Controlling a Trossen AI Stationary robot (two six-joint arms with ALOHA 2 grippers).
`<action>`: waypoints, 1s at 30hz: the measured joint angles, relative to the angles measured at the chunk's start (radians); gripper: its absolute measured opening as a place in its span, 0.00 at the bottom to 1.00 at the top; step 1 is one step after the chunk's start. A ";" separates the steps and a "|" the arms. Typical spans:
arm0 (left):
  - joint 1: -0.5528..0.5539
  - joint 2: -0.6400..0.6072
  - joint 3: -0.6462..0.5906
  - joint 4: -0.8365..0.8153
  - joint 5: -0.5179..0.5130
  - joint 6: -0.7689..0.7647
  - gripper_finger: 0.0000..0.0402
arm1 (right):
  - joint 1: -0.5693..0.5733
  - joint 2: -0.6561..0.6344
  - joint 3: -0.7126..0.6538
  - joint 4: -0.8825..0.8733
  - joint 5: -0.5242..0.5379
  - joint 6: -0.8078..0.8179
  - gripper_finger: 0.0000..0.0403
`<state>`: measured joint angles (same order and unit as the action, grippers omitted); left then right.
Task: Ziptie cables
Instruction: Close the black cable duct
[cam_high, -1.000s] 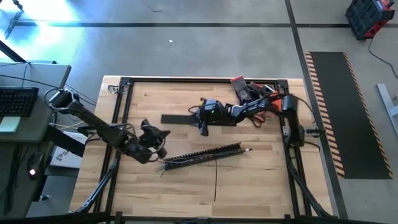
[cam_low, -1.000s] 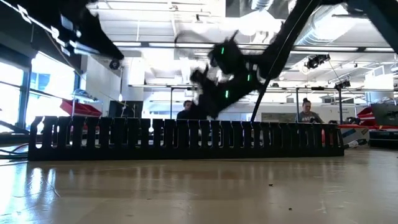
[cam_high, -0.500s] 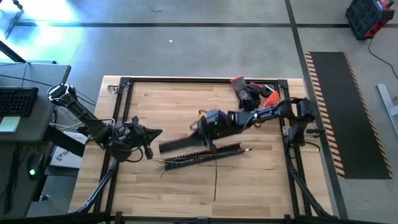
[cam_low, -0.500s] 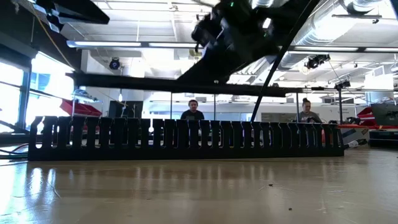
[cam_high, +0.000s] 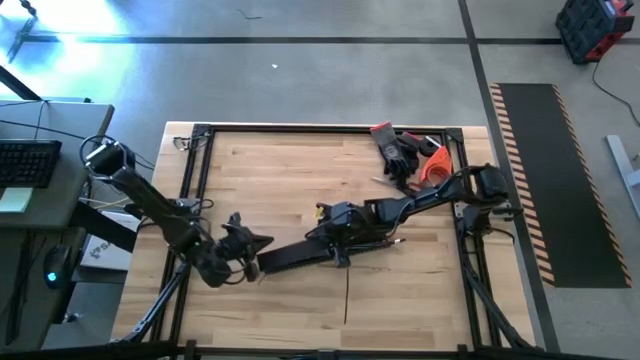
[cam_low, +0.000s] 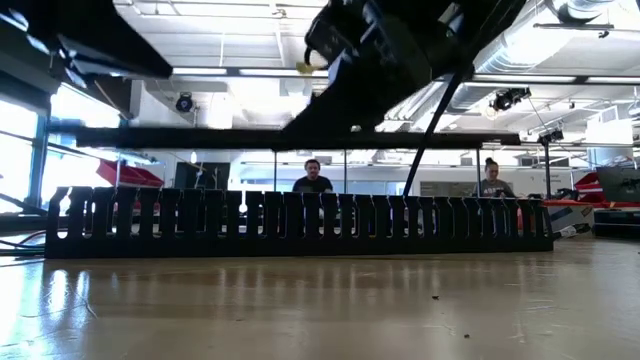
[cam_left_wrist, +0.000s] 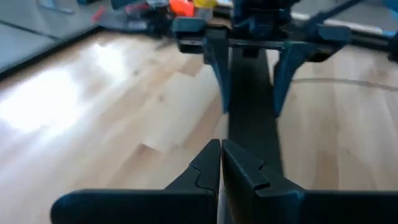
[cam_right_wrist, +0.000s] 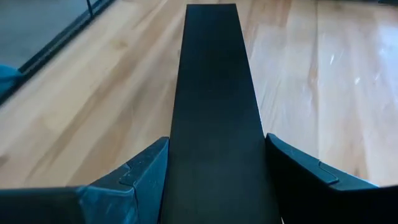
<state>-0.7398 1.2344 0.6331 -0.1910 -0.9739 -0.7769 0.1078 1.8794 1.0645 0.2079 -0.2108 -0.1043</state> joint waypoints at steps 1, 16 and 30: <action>0.002 0.021 0.000 0.019 0.010 -0.006 0.00 | 0.000 0.009 0.000 -0.006 0.000 0.002 0.53; 0.087 0.148 0.000 0.158 0.207 0.020 0.00 | 0.000 0.046 0.000 -0.010 -0.004 0.022 0.53; 0.164 0.318 0.003 0.249 0.352 0.021 0.00 | 0.000 0.046 0.000 -0.050 -0.007 0.040 0.53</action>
<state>-0.5757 1.5525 0.6357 0.0584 -0.6222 -0.7559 0.1082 1.9255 1.0645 0.1583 -0.2174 -0.0639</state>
